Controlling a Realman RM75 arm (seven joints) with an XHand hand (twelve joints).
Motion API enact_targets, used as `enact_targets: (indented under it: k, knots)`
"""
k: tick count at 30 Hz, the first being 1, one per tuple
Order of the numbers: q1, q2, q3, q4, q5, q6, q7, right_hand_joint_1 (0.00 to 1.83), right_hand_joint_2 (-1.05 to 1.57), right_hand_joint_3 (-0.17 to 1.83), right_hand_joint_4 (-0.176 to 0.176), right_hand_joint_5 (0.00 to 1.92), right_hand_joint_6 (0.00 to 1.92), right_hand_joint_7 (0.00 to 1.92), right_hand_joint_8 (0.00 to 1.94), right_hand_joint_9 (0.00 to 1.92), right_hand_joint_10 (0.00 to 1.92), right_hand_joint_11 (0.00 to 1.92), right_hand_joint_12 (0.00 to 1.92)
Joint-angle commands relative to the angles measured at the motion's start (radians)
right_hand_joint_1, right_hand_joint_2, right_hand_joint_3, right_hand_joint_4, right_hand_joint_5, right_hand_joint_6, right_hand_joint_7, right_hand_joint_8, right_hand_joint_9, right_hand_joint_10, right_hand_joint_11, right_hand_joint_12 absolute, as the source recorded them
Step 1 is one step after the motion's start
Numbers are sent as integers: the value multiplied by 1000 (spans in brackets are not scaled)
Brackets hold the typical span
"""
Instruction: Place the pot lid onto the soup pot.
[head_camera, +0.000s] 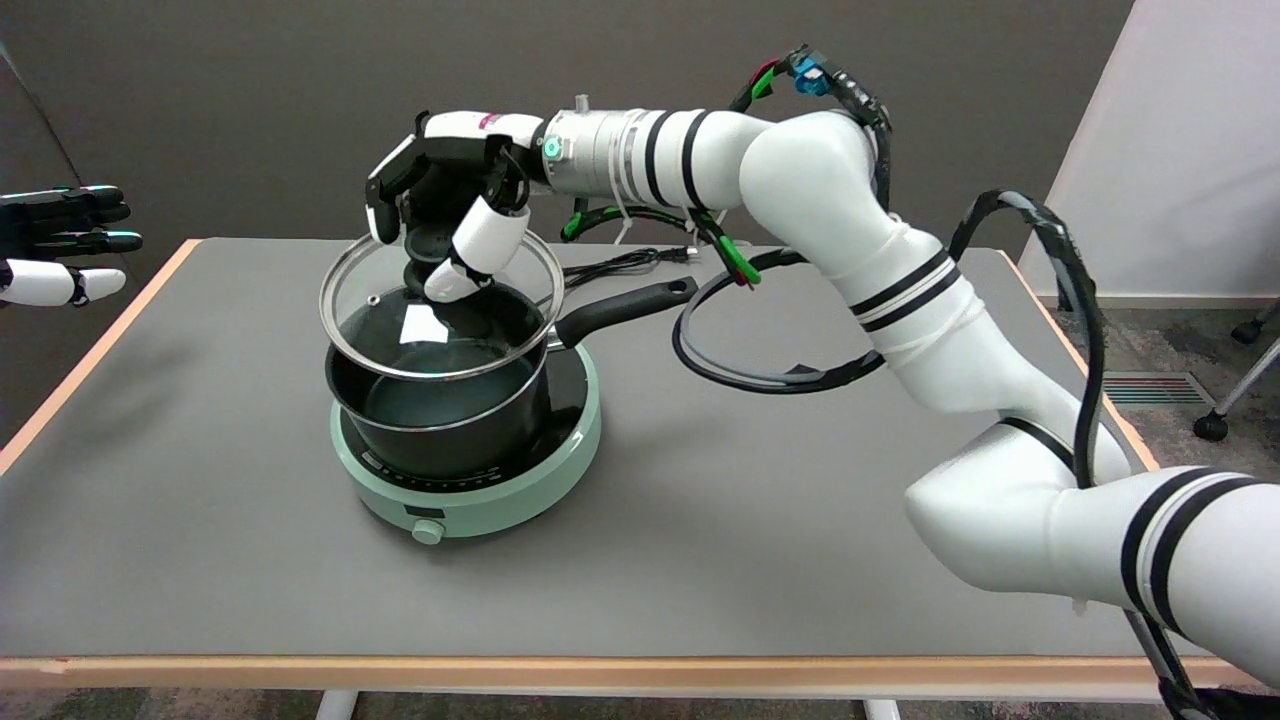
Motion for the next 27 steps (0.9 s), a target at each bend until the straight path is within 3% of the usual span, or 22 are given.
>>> enact_targets:
  k: [1,27]
  knots:
    - [-15,-69,-15,-69,-63,-3,2,1512,760,762,129,694,1260,916,1247,860,1557,837,1897]
    - [2,-124,-16,-169,-86,26,2,1511,762,759,123,693,1257,914,1249,858,1557,839,1898]
